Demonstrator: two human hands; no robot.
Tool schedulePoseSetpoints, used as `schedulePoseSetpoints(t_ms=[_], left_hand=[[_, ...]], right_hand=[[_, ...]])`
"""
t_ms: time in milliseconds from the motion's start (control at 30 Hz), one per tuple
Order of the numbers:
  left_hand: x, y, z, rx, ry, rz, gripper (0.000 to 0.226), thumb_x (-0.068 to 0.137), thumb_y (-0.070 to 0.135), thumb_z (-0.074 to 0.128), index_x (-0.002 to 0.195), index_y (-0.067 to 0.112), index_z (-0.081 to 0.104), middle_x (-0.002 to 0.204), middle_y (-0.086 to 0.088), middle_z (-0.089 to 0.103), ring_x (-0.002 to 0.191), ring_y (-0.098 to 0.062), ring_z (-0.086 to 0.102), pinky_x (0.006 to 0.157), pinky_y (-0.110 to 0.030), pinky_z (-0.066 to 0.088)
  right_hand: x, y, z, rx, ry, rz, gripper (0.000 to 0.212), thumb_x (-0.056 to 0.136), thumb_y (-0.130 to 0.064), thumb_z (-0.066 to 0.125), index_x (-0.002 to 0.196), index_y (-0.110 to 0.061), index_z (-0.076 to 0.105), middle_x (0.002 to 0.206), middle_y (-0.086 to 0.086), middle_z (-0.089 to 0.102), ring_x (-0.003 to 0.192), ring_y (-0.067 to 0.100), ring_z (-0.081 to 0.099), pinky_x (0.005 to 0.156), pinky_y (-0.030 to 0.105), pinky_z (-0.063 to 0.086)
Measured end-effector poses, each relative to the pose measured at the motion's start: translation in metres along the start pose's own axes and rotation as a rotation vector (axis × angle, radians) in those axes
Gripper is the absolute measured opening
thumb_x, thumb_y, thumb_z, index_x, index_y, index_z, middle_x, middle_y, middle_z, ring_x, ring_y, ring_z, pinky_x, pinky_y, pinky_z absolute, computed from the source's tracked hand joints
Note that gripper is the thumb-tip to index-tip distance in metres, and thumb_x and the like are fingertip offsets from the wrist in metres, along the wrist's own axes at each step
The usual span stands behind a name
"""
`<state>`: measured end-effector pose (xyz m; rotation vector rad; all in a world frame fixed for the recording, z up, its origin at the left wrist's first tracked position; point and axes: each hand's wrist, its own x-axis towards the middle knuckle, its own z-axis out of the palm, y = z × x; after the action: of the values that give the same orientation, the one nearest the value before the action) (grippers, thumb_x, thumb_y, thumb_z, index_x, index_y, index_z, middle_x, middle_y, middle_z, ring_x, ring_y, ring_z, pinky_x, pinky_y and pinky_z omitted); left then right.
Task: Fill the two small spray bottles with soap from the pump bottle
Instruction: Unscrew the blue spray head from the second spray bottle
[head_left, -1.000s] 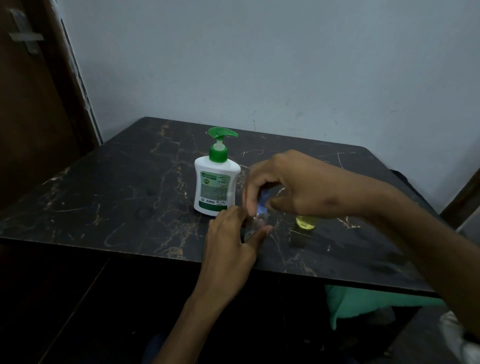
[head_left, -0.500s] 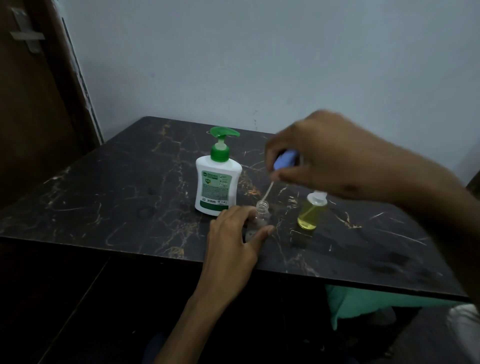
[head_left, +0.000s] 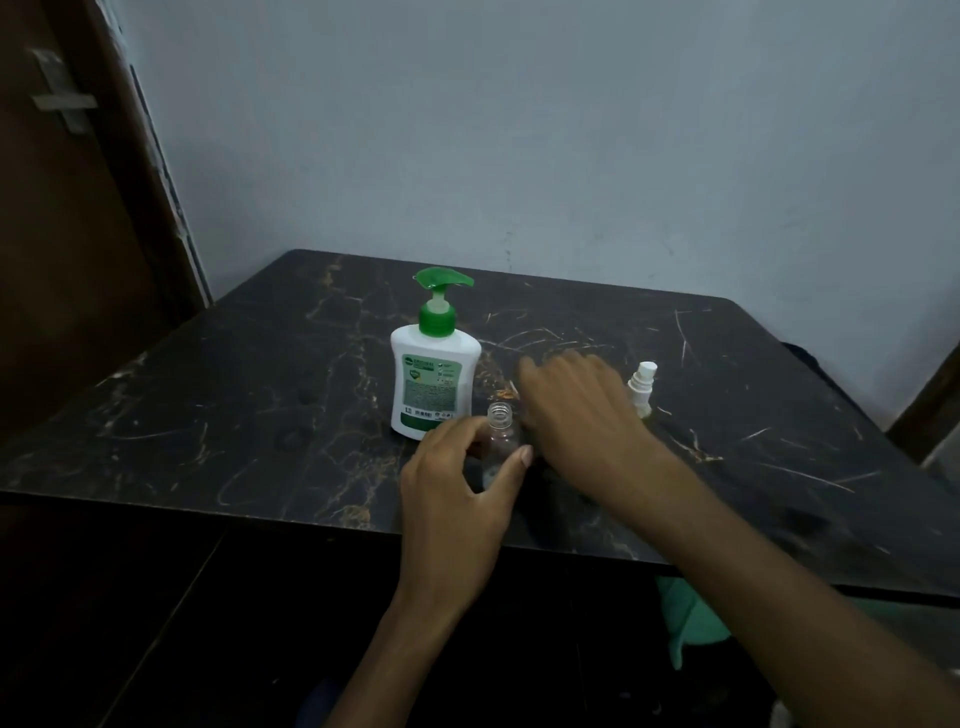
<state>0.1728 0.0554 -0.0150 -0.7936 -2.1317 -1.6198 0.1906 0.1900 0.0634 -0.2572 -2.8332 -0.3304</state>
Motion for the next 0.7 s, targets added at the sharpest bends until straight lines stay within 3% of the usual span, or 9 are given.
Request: schedulePoseSetpoints(t_ms=[100,267,500,600,700], left_hand=[[0.001,0.000,0.000,0.000,-0.003,-0.004,0.015,0.086,0.029,0.083,0.094,0.023,0.072,0.090,0.014,0.069,0.088,-0.007,0.066,0.078,-0.019,0.050],[0.000,-0.001,0.002,0.014,-0.013,-0.004,0.015,0.086,0.029,0.083,0.094,0.024,0.072,0.091,0.015,0.068,0.089,-0.007,0.066,0.079,-0.020,0.050],[0.000,-0.001,0.004,0.032,-0.011,0.005,0.016,0.085,0.029,0.083,0.094,0.023,0.072,0.090,0.015,0.069,0.088,-0.008,0.066,0.081,-0.023,0.051],[0.001,0.000,0.003,0.040,-0.020,0.009,0.014,0.086,0.030,0.082,0.093,0.024,0.071,0.089,0.015,0.068,0.087,-0.007,0.065,0.079,-0.020,0.049],[0.001,0.001,0.002,0.037,-0.031,-0.002,0.013,0.087,0.030,0.082,0.093,0.025,0.071,0.090,0.015,0.068,0.088,-0.006,0.065,0.078,-0.017,0.048]], right_hand=[[0.002,-0.002,0.011,-0.111,-0.074,-0.032,0.022,0.098,-0.027,0.063,0.116,-0.018,0.055,0.116,0.005,0.066,0.115,0.030,0.059,0.095,0.041,0.038],[0.000,0.003,0.014,-0.149,-0.097,-0.028,0.009,0.101,-0.030,0.059,0.105,-0.024,0.054,0.111,0.004,0.068,0.114,0.028,0.057,0.101,0.043,0.033],[-0.002,0.013,0.019,-0.198,-0.036,-0.022,0.027,0.098,-0.032,0.061,0.087,-0.025,0.038,0.104,0.003,0.066,0.112,0.029,0.051,0.100,0.045,0.031],[-0.002,0.019,0.024,-0.182,0.067,0.009,0.028,0.093,-0.036,0.072,0.086,-0.024,0.048,0.098,0.002,0.065,0.103,0.026,0.050,0.091,0.043,0.030],[-0.012,0.025,0.024,-0.156,0.215,0.038,0.018,0.089,-0.028,0.078,0.097,-0.019,0.065,0.097,0.002,0.069,0.098,0.026,0.052,0.086,0.041,0.032]])
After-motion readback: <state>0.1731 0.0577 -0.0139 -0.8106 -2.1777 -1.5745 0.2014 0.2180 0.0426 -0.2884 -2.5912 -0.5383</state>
